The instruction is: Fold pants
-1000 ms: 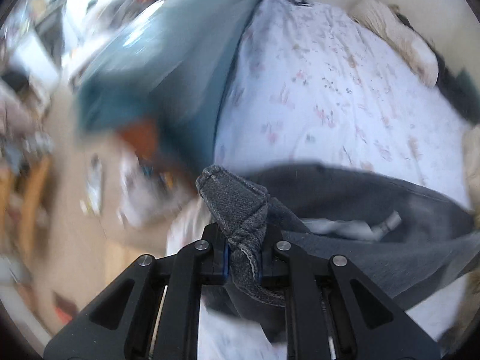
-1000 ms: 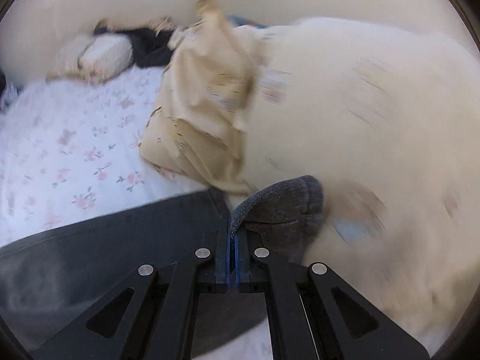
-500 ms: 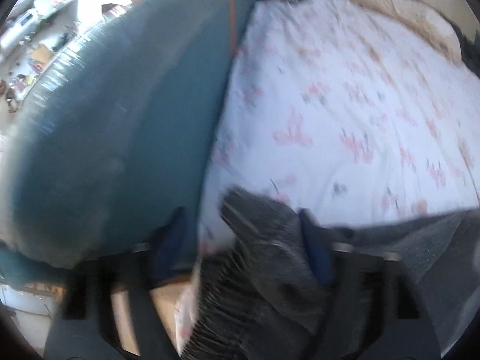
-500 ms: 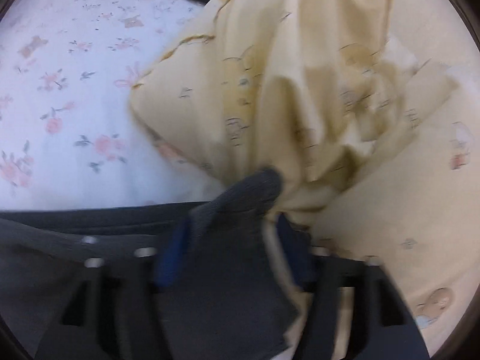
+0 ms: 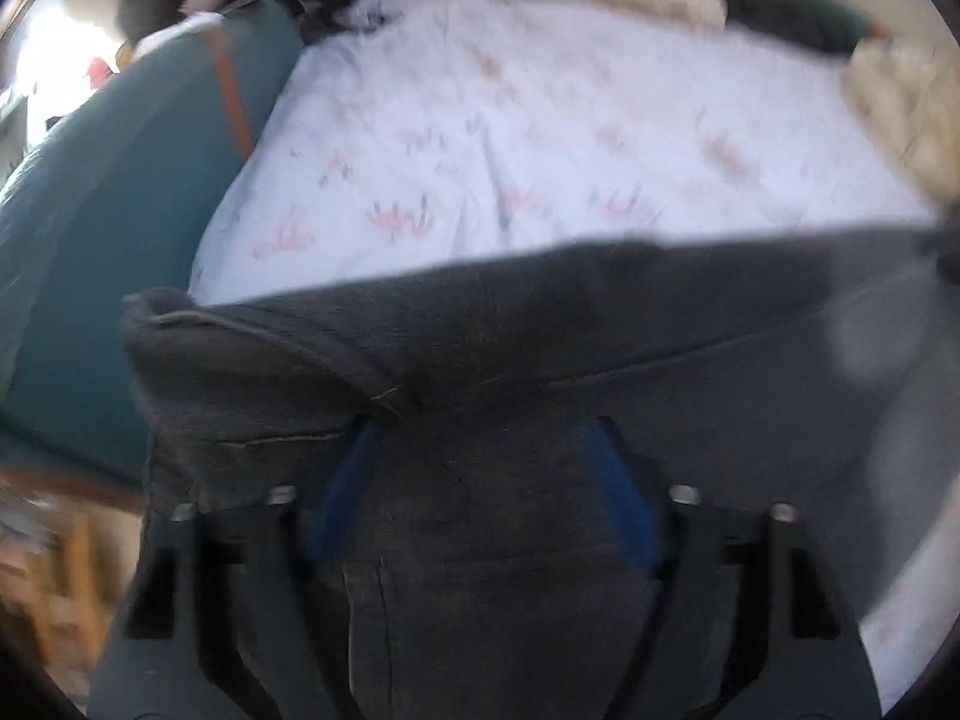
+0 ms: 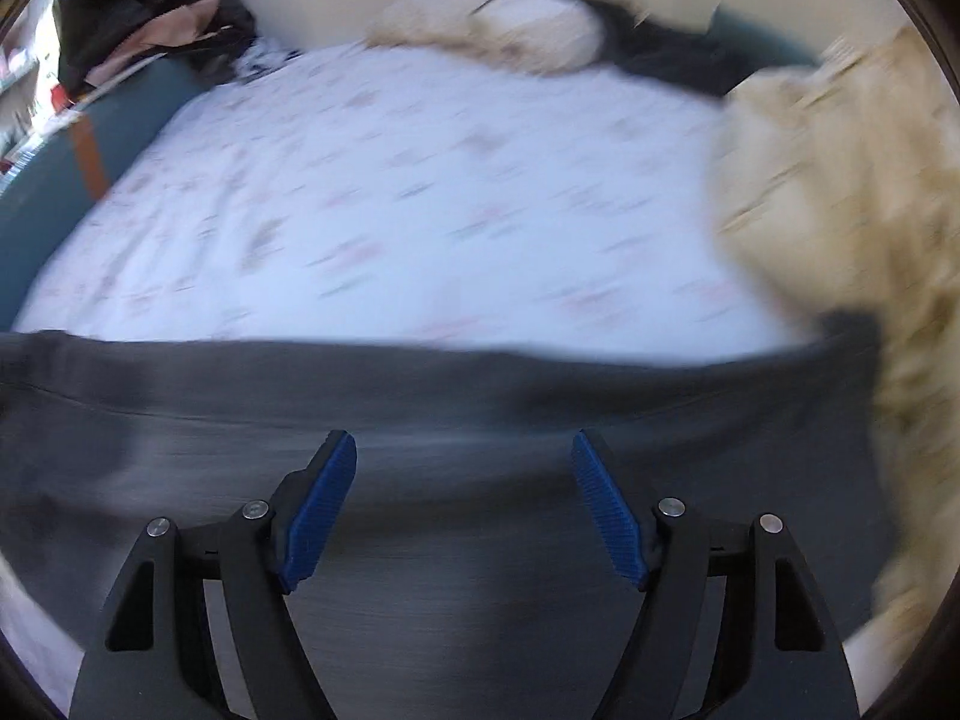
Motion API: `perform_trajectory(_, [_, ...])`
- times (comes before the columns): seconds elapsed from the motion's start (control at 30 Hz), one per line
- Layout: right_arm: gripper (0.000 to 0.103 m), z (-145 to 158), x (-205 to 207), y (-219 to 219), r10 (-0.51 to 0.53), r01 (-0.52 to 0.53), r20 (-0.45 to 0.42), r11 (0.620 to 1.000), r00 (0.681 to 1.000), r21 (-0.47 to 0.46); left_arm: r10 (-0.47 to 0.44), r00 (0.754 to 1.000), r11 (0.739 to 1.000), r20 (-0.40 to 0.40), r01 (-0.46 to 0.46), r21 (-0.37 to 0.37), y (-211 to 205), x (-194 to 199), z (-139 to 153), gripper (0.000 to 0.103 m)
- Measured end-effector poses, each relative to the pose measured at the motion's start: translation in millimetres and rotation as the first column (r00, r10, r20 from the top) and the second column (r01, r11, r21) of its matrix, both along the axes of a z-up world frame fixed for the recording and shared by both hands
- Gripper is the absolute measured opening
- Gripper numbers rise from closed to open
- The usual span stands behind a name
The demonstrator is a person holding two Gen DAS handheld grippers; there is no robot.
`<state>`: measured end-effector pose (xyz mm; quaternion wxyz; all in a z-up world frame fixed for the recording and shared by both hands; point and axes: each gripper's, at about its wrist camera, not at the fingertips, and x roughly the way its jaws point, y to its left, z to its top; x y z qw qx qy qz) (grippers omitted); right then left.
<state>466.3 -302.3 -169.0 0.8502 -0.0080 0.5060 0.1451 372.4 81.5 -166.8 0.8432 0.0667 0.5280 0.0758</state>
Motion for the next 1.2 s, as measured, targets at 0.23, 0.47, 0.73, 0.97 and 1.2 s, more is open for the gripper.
perform_trajectory(0.23, [0.103,-49.9,30.6,60.0,-0.086,0.095,0.051,0.967,0.995,-0.238,0.102,0.995,0.992,-0.013,-0.100,0.074,20.8,52.0,-37.9,0.083])
perform_trajectory(0.47, [0.092,-25.8,-12.9,9.8,-0.197,0.206,0.093,0.974,0.976,-0.095,0.177,0.984,0.978,0.021,-0.173,-0.118,32.1,18.1,-14.7,0.087])
perform_trajectory(0.73, [0.086,-4.1,-92.8,-191.1,-0.515,0.532,0.168,0.843,0.840,-0.075,0.041,0.987,0.995,0.156,-0.026,-0.095,19.6,-47.3,8.3,0.087])
perform_trajectory(0.97, [0.057,-39.9,-74.0,-292.2,-0.737,0.737,-0.021,0.675,0.675,0.003,0.146,0.988,0.986,-0.057,-0.150,-0.075,30.6,-34.4,-48.6,0.095])
perform_trajectory(1.2, [0.009,-0.8,-99.8,-295.8,-0.750,0.748,0.061,0.662,0.659,0.052,0.159,0.986,0.983,-0.049,-0.163,-0.080,27.8,-38.8,-48.1,0.096])
